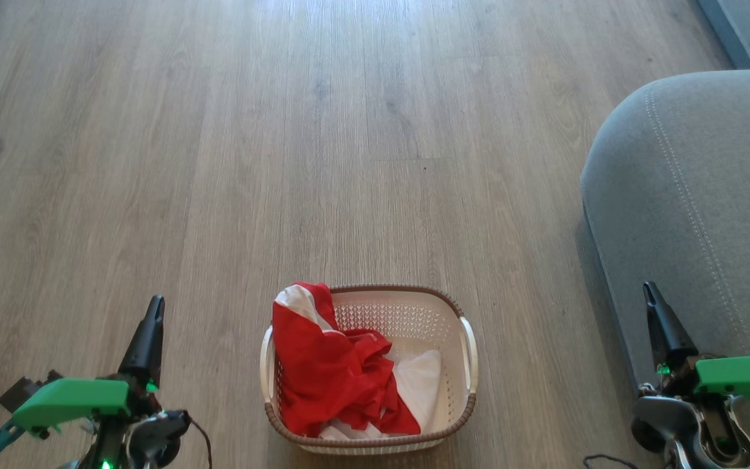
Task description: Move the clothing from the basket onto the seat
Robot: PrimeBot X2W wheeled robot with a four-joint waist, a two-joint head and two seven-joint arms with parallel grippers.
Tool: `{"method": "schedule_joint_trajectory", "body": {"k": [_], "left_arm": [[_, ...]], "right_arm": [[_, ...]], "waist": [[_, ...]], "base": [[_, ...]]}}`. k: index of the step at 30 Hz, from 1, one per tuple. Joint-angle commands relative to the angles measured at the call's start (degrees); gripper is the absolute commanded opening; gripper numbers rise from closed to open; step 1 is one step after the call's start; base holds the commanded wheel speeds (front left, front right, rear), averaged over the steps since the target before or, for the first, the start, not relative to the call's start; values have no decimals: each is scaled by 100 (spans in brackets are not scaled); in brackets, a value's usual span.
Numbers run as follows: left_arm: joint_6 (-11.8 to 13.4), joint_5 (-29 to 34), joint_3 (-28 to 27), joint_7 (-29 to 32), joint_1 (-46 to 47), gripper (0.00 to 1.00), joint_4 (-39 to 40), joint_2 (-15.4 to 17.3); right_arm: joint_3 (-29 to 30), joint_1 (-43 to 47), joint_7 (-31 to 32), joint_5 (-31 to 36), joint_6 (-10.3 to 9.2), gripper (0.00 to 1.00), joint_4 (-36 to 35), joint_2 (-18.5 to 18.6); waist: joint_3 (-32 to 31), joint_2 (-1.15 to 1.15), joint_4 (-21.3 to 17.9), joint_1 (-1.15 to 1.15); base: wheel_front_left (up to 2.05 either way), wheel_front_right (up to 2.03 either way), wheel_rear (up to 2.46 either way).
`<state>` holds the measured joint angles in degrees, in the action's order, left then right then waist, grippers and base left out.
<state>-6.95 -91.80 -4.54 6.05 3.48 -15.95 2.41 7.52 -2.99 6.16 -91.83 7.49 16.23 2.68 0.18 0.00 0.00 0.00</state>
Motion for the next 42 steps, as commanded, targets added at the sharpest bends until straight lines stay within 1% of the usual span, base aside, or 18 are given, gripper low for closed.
{"method": "schedule_joint_trajectory", "body": {"k": [1, 17, 18, 20, 26, 31, 36, 42], "left_arm": [[-54, -39, -196, 42, 270, 0, 192, 46], [-54, -39, -196, 42, 270, 0, 192, 46], [0, 0, 0, 0, 0, 100, 0, 0], [10, 2, 16, -10, -36, 100, -108, -8], [7, 18, 45, -94, -43, 100, -92, -5], [5, 117, 64, -178, -43, 100, -90, -3], [2, 368, 71, -262, -28, 100, -114, -1], [55, 960, 54, -362, -2, 100, -132, 1]], "right_arm": [[-102, -319, 31, -36, 0, 0, -221, 20], [-102, -319, 31, -36, 0, 0, -221, 20], [0, 0, 0, 0, 0, 100, 0, 0], [-16, 35, -3, 1, 1, 100, 120, -7], [-73, 24, -79, 45, 1, 100, 95, -1], [-142, -6, -173, 242, 1, 100, 118, 34], [-136, -40, -258, 707, 1, 100, 109, 36], [-138, -53, -360, 1516, 1, 100, 43, 24]], "waist": [[0, 0, 0, 0], [0, 0, 0, 0], [0, 0, 0, 0], [0, 0, 0, 0], [5, 0, 2, 0], [14, 0, 2, 0], [27, 0, 7, 0], [42, 0, 19, 0]], "base": [[0, 0, 0], [0, 0, 0], [0, 0, 0], [0, 0, 0], [0, 0, 0], [0, 0, 0], [0, 0, 0], [0, 0, 0]]}}
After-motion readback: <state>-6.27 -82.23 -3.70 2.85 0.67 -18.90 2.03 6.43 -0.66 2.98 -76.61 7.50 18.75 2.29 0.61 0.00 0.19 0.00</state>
